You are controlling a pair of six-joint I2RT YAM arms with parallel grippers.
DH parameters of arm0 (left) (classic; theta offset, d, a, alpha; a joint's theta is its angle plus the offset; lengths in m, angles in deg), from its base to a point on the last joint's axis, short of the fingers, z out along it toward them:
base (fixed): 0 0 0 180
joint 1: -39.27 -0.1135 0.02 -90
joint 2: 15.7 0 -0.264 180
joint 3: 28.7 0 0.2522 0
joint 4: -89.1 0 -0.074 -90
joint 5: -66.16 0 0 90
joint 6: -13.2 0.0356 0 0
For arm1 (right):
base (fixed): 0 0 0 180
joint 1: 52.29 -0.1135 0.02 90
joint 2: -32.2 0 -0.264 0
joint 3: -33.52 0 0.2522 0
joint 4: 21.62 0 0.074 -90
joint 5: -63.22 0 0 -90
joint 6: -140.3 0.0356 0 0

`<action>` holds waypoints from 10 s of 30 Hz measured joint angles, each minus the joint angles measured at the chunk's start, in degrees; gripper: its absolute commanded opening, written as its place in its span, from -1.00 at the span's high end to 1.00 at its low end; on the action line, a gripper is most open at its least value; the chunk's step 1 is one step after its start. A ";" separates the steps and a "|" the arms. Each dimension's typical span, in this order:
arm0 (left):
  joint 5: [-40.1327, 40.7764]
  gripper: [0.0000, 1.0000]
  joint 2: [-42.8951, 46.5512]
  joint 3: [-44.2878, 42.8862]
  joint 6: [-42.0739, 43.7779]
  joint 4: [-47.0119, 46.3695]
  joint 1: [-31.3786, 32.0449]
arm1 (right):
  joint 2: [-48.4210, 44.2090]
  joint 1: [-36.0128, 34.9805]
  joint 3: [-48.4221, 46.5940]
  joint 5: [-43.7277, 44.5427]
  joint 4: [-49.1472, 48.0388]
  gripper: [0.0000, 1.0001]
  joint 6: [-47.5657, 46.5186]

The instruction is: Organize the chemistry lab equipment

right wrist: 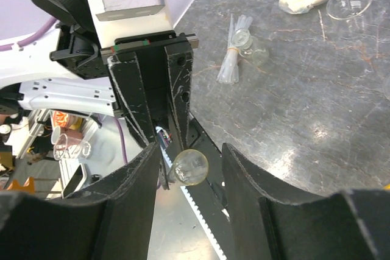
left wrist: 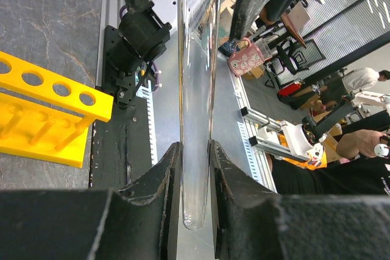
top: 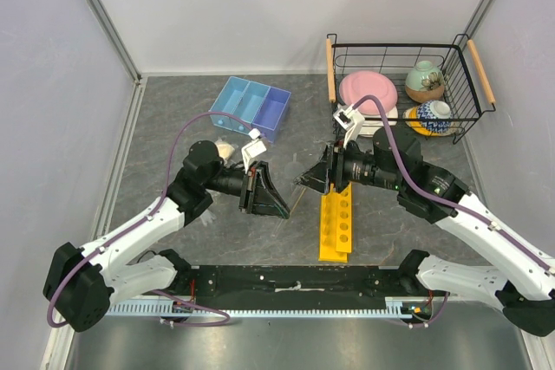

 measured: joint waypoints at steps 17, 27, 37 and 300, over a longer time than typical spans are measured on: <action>-1.01 0.96 0.37 0.00 -0.07 -1.01 0.00 | -1.55 0.20 -0.17 -4.59 -0.22 0.20 1.68; -1.51 0.96 1.36 0.00 -0.02 0.04 0.00 | -1.51 0.24 -0.20 -5.53 0.11 0.52 1.53; -1.75 -0.77 1.51 -0.46 1.84 5.11 -0.02 | -1.22 0.22 -0.57 -5.75 1.53 0.56 0.70; 39.39 -0.86 6.32 -16.24 25.86 53.88 -0.02 | 1.68 -21.22 25.18 74.44 -6.27 0.48 -2.93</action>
